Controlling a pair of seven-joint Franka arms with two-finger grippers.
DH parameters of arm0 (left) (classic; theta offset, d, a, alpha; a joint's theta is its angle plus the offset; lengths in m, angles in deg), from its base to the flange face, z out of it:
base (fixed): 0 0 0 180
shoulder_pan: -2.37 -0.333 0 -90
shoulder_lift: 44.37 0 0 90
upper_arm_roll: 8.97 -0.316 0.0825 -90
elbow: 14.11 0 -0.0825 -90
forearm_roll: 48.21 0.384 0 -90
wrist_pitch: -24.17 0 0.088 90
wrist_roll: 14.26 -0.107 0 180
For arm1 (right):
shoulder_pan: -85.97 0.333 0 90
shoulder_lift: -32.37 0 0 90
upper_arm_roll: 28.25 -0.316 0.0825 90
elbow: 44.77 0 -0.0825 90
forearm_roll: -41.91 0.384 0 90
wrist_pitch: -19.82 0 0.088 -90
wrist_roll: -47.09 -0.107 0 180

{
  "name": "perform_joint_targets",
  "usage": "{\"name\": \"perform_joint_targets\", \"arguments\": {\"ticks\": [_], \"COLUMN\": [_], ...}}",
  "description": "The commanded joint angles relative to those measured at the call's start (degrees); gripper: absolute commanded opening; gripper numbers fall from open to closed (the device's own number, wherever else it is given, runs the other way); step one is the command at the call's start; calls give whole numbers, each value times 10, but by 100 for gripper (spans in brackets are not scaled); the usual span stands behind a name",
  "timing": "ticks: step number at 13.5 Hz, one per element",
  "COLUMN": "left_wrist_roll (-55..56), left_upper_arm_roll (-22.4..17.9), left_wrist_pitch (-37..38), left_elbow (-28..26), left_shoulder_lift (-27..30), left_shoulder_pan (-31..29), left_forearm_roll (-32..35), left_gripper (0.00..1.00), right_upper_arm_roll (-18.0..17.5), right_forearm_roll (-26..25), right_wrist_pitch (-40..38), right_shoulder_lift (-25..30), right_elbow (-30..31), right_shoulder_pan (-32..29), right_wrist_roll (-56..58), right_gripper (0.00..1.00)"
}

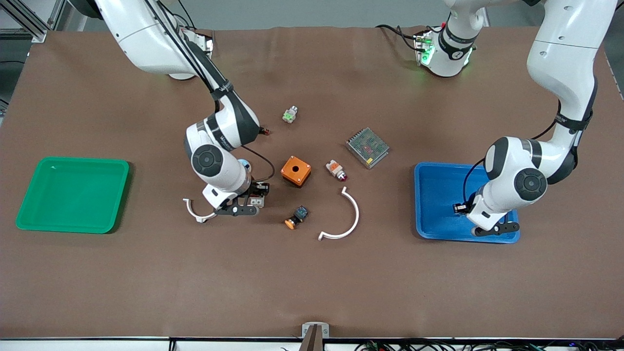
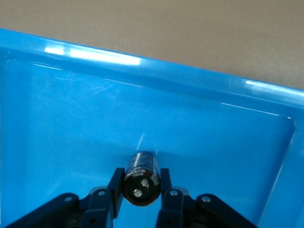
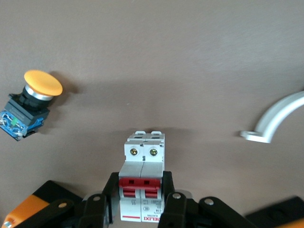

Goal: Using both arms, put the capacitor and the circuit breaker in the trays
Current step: 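Release the capacitor in the blue tray while the right gripper lifts the breaker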

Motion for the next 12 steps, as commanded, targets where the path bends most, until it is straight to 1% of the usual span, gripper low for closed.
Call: {"name": "perform_joint_targets", "arguments": {"ticks": [1, 2, 5, 7, 10, 12], "left_wrist_roll": [-3, -3, -3, -4, -39, -42], "left_upper_arm_roll": [7, 7, 7, 7, 7, 7], "left_wrist_pitch": [-3, 2, 20, 27, 48, 79], "left_elbow": [-28, -28, -22, -16, -8, 5], "left_shoulder_lift": [33, 41, 68, 94, 143, 176], "left_shoulder_pan": [-10, -12, -13, -12, -14, -14], "left_forearm_roll": [12, 12, 12, 12, 12, 12], "left_gripper": [96, 100, 100, 100, 100, 100], "right_upper_arm_roll": [-8, -8, -8, -7, -8, -7], "right_forearm_roll": [-12, -12, -12, -13, -11, -12], "right_wrist_pitch": [-122, -165, -250, -304, -349, -355], "right_shoulder_lift": [8, 15, 44, 59, 75, 73], "right_elbow": [-85, -110, -152, -163, -163, -161], "right_shoulder_pan": [-35, -46, -88, -128, -213, -274], "right_wrist_roll": [2, 2, 7, 49, 134, 212], "right_gripper": [9, 9, 9, 9, 9, 9]}}
